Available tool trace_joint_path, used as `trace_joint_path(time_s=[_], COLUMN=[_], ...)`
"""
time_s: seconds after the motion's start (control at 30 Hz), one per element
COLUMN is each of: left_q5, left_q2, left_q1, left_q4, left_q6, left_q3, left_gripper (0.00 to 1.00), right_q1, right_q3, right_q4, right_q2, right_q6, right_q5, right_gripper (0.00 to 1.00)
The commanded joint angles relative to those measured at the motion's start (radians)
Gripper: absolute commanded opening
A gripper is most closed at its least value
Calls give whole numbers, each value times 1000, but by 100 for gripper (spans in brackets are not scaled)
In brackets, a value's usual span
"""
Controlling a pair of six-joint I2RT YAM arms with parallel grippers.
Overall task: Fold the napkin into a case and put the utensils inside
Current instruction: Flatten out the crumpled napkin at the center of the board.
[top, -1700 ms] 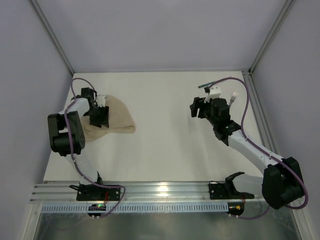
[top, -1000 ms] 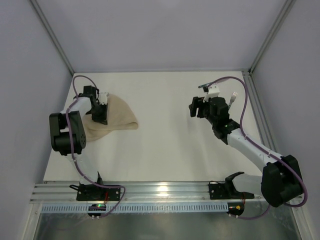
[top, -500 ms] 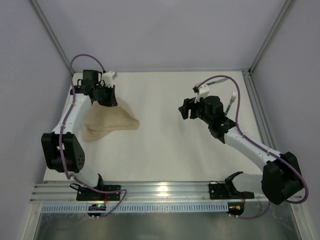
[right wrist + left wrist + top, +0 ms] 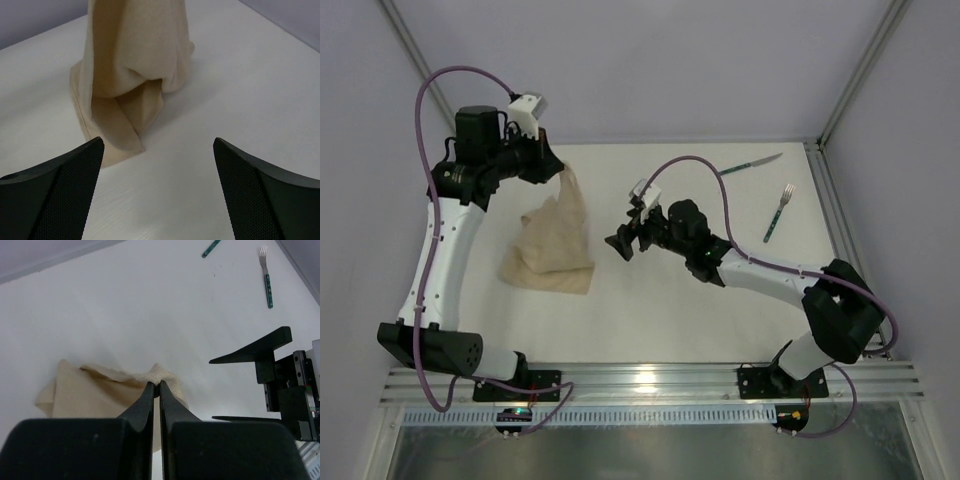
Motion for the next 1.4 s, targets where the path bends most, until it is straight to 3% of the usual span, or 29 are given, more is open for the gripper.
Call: trace_joint_path(time_s=[0.0,0.2,0.5,0.77,0.9,1.0,1.03,1.13,1.17,1.3,1.37], left_q5=[17,-36,-56,-95,-110,-116,-116,-135,-145,-129,-109], left_q2=[-12,-24,-30,-35,-32,-35,-36,-41,-43,-52,-56], left_q1=[2,2,2,3,8,16,17,29,35,118,153], left_q4=[-39,-32,-38,-68,-75,-79,-79,-81,-81,-81,-82], left_q6=[-41,-36,-44,-34,-36,-37,-37,-37,-39,-37,-36], left_q3=[8,9,31,94,112,112,115,114,114,106,107], left_gripper=[0,0,0,0,0,0,0,0,0,0,0], right_q1=[64,99,127,127,126,127,127,127,126,100,64], right_q3=[54,146,155,214,220,217,217,208,191,154,168], right_q4=[213,222,241,210,219,230,231,236,231,141,9], right_q2=[53,205,393,525,558,567,564,543,509,368,305], right_q6=[-19,19,40,89,115,122,122,125,123,76,37], right_q5=[-31,-130,-54,-17,-34,-19,-17,-5,21,161,269], right_gripper=[94,94,93,84,71,54,42,21,5,4,4])
